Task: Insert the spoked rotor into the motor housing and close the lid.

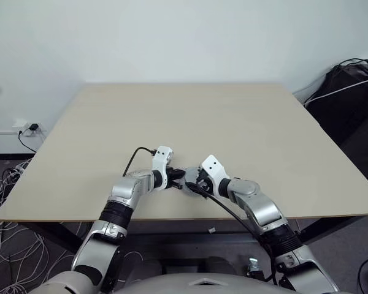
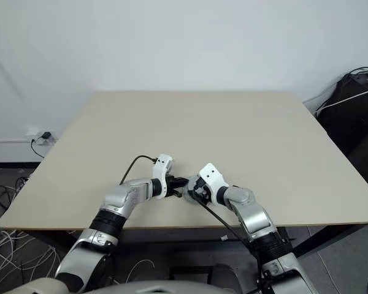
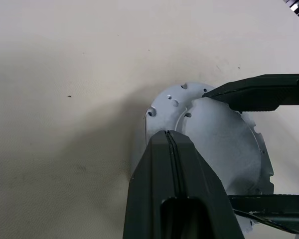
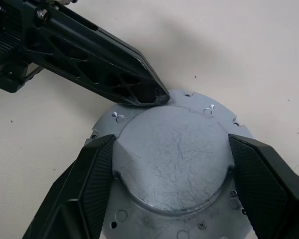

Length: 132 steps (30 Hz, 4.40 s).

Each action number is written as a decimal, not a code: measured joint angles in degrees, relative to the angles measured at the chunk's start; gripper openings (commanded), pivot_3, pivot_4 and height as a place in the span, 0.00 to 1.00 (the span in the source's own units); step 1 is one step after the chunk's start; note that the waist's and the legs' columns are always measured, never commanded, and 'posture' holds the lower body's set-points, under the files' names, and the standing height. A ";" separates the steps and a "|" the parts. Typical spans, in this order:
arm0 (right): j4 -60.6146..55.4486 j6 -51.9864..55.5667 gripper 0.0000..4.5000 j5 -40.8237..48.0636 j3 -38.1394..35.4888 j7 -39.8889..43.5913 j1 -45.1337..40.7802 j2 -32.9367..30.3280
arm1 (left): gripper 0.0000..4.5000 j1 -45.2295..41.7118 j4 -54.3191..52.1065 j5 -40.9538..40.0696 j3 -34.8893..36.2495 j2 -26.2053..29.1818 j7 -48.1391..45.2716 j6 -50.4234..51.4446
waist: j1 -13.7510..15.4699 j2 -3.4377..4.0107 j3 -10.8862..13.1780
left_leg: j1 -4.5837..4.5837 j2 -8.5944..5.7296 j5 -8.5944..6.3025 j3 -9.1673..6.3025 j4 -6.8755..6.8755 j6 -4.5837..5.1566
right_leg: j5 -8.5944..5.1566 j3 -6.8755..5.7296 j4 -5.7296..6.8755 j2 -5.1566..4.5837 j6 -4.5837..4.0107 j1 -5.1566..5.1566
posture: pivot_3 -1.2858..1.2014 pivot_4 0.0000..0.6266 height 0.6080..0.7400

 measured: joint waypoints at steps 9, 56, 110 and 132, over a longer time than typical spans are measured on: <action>-0.94 0.11 0.71 0.01 -0.05 -0.06 0.65 -0.15 | 0.00 -0.07 -0.21 -1.13 0.43 -0.55 -1.67 2.59 | 0.14 0.00 0.00 | -0.07 -0.04 -0.15 0.00 -0.02 0.24 | 0.00 -0.02 -0.01 -0.19 -0.02 -0.12 | 0.52 0.00 1.00; -22.51 34.42 1.00 33.56 -39.27 -28.07 13.23 21.41 | 0.00 -0.38 -0.51 -0.86 -0.91 -0.69 -3.95 2.28 | 1.67 0.17 -0.10 | -0.93 -0.24 -0.17 0.03 -0.02 0.39 | 0.15 -0.05 0.00 -0.33 -0.06 -0.93 | 0.52 0.00 1.00; -1.96 34.93 0.28 62.71 -41.48 -40.65 7.38 21.58 | 0.00 0.14 -0.68 1.15 0.85 0.88 -2.91 2.26 | 0.11 0.14 -0.11 | -1.02 -0.15 0.15 0.06 -0.06 0.72 | 0.51 -0.04 -0.05 -0.39 0.03 -0.92 | 0.52 0.00 1.00; -3.53 34.90 0.28 64.16 -39.82 -41.88 9.13 21.49 | 0.00 1.62 -2.26 1.08 2.01 0.26 -2.39 2.25 | 0.13 0.16 -0.10 | -1.01 -0.15 0.14 0.08 -0.11 0.73 | 0.51 -0.04 -0.06 -0.42 0.03 -0.95 | 0.52 0.00 1.00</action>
